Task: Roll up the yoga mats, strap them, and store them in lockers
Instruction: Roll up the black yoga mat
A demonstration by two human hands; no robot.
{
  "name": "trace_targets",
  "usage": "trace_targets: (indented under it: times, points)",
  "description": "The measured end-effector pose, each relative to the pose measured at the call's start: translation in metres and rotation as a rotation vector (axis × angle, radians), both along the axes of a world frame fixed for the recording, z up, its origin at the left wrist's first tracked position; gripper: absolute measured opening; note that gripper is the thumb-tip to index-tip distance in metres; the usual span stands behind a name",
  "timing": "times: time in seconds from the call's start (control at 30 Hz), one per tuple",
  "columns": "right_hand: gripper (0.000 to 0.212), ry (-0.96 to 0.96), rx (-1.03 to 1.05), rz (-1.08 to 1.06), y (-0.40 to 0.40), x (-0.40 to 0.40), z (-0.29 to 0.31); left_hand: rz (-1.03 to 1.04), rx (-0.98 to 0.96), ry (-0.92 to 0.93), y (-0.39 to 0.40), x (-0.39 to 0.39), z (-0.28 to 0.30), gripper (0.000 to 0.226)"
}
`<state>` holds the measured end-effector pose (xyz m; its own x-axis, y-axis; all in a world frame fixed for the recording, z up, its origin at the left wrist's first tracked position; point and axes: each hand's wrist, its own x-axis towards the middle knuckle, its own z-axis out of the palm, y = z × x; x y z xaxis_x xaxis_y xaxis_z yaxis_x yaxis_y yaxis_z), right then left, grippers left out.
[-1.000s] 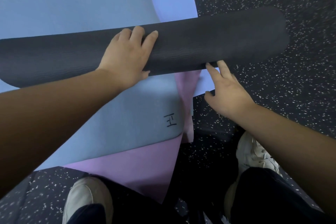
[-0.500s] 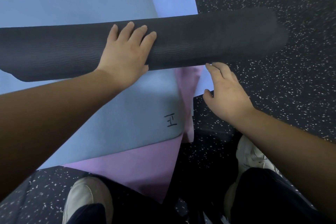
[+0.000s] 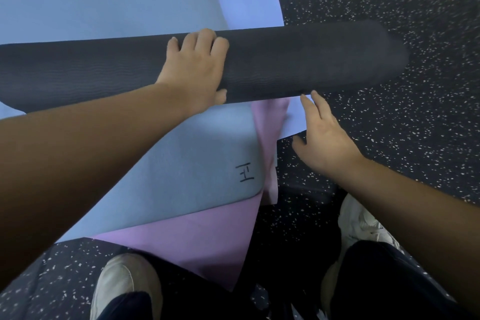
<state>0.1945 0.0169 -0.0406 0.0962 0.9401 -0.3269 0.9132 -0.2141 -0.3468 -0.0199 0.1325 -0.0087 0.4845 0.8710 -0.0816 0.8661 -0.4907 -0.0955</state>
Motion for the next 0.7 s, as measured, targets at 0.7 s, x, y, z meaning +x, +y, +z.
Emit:
trace_targets:
  times: [0.7]
  points:
    - [0.046, 0.092, -0.186, 0.357, -0.076, 0.030, -0.025, -0.114, 0.053, 0.241, -0.018, 0.082, -0.035, 0.114]
